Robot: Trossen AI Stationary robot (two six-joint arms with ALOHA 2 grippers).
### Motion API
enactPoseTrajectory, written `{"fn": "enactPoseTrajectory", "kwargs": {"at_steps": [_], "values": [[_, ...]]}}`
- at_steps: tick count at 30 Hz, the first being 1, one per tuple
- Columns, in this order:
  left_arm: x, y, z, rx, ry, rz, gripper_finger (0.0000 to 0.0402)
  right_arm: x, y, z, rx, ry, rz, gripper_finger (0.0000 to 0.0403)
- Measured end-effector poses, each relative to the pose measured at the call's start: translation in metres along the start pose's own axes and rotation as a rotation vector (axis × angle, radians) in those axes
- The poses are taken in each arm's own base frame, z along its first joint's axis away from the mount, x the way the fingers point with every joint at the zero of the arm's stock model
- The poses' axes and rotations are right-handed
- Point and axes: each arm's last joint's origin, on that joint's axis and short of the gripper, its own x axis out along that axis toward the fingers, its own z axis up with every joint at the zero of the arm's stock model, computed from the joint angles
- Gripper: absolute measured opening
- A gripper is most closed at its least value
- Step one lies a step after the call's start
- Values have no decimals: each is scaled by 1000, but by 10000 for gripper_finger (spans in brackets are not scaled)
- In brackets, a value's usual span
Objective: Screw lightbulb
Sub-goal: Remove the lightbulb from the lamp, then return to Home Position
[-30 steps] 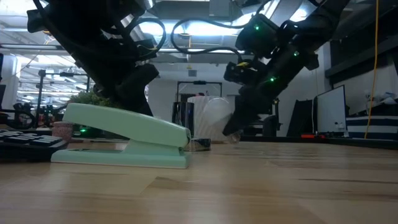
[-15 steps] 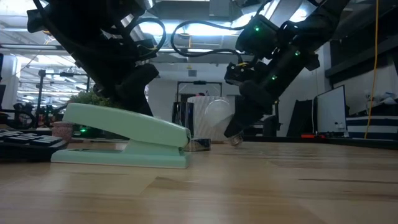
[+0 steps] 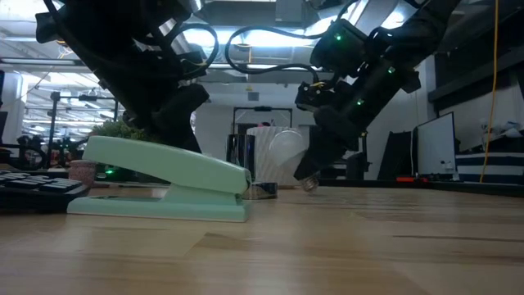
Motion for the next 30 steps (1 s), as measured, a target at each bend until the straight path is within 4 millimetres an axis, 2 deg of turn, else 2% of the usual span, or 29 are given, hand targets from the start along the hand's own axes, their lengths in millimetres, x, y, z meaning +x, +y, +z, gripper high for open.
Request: {"fn": "enactPoseTrajectory", "kwargs": {"at_steps": [4,14,21,23,30], "values": [[0,0,0,0,0,0,0,0,0,0,0,-2,-9,186],[0,0,0,0,0,0,0,0,-1,3,4,-40,-33,258],[-7,3,7,26,-19,-19,0,-1,-1,5,5,-41,-33,264],[-11,5,11,23,-31,-29,0,-5,0,9,3,-27,-35,264],[-33,15,31,39,-92,-77,0,-27,2,42,-34,57,-48,264]]}}
